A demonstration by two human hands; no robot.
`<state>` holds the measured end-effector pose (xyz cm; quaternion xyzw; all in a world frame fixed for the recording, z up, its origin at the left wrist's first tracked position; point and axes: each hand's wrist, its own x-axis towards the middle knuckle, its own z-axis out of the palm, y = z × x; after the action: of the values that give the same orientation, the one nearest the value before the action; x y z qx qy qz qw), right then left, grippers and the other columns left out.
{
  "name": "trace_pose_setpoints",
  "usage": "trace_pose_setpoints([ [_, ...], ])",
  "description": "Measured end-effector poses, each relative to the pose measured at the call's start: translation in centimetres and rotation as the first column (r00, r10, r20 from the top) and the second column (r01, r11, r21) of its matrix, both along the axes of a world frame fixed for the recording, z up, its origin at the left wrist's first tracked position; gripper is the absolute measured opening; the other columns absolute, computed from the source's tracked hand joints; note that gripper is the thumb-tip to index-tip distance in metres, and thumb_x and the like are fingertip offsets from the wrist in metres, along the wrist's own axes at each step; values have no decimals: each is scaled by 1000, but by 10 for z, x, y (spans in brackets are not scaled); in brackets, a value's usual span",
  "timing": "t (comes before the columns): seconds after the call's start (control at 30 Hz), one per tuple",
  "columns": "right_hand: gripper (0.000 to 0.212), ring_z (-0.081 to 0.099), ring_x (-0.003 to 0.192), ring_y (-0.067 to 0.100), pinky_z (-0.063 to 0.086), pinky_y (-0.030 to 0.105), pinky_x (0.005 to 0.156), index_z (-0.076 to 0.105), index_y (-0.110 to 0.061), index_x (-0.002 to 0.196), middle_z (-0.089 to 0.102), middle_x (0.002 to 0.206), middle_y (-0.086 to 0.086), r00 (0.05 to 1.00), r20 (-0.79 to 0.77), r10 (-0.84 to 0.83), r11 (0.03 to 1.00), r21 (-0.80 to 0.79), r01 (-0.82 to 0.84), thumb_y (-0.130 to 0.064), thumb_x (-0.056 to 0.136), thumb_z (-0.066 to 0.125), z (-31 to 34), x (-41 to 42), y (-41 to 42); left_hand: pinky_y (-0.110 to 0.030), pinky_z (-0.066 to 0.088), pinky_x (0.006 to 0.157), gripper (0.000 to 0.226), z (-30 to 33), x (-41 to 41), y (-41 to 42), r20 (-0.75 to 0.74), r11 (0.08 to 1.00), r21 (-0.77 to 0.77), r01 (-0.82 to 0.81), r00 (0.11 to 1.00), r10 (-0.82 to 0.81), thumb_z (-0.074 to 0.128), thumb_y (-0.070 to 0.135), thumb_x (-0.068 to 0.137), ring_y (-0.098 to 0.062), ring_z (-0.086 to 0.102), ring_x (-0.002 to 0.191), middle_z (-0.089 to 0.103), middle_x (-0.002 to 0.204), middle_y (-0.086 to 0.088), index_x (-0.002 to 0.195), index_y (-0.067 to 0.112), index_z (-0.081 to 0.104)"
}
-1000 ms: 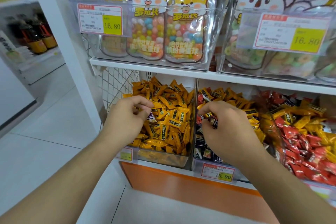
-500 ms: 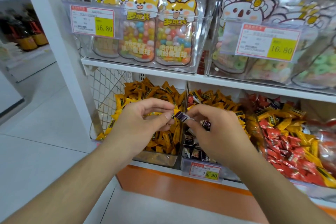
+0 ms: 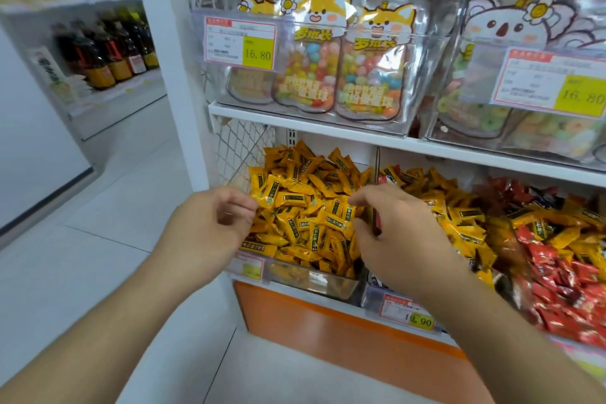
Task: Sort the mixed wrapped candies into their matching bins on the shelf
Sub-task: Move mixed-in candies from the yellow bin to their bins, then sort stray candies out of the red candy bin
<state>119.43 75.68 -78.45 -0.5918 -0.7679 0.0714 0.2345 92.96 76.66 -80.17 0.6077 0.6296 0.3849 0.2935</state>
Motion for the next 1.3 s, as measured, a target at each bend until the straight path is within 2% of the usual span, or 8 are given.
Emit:
trace_pose_setpoints([
  [0.2, 39, 50, 128, 7, 51, 33, 103, 57, -27, 137, 56, 138, -11, 982, -49, 184, 978, -93, -188, -24, 99, 64, -22, -55, 17, -17, 52, 75, 26, -10, -27, -4, -244, 999, -18, 26, 969, -30, 72, 16, 93, 3, 66, 91, 71, 97, 21, 105, 39, 72],
  [0.3, 54, 31, 146, 8, 37, 35, 117, 43, -35, 150, 40, 155, -16, 971, -6, 240, 959, -153, -238, -29, 100, 62, -30, -78, 32, -17, 49, 72, 32, -12, -31, -1, -384, 998, -52, 39, 922, -56, 72, 27, 94, -1, 63, 93, 67, 106, 20, 123, 39, 67],
  [0.4, 66, 11, 153, 11, 20, 41, 126, 29, -44, 156, 22, 164, -22, 950, 58, 305, 939, -186, -290, -30, 100, 61, -40, -97, 53, -28, 55, 80, 32, -10, -32, 2, -502, 997, -56, 62, 861, -82, 71, 37, 93, -5, 62, 96, 67, 108, 18, 124, 38, 67],
  [0.47, 65, 6, 154, 17, 19, 50, 124, 27, -51, 154, 15, 166, -23, 930, 132, 344, 927, -204, -314, -34, 100, 58, -50, -105, 69, -27, 55, 81, 30, -10, -33, 5, -544, 993, -86, 80, 832, -114, 69, 41, 93, -5, 62, 96, 68, 104, 20, 123, 39, 66],
  [0.7, 36, 29, 142, 25, 33, 48, 112, 57, -51, 134, 32, 158, -21, 904, 369, 217, 975, -126, -183, -50, 98, 54, -62, -84, 85, -29, 57, 83, 30, -15, -36, 12, -554, 981, -162, 110, 813, -182, 67, 45, 93, -3, 63, 97, 68, 105, 22, 123, 41, 65],
  [0.97, 40, 23, 149, 35, 25, 52, 120, 54, -46, 142, 34, 162, -13, 903, 427, 39, 989, -148, 28, -44, 102, 53, -48, -65, 81, -28, 58, 85, 28, -14, -33, 10, -551, 982, -145, 117, 815, -178, 65, 40, 95, -2, 65, 99, 70, 107, 21, 123, 41, 67],
  [1.2, 30, 22, 150, 39, 27, 53, 120, 68, -40, 126, 35, 161, -8, 898, 440, 10, 994, -99, 37, -40, 99, 53, -41, -72, 77, -27, 58, 81, 25, -15, -35, 9, -545, 984, -136, 112, 821, -169, 64, 40, 95, -1, 63, 97, 69, 106, 23, 120, 41, 68],
  [1.3, 37, 13, 154, 35, 18, 54, 124, 60, -40, 136, 30, 164, -10, 916, 380, 131, 991, -46, -123, -44, 99, 56, -43, -83, 75, -27, 58, 78, 22, -14, -37, 11, -545, 987, -131, 97, 824, -153, 64, 39, 94, 0, 63, 93, 68, 99, 24, 115, 43, 68],
])
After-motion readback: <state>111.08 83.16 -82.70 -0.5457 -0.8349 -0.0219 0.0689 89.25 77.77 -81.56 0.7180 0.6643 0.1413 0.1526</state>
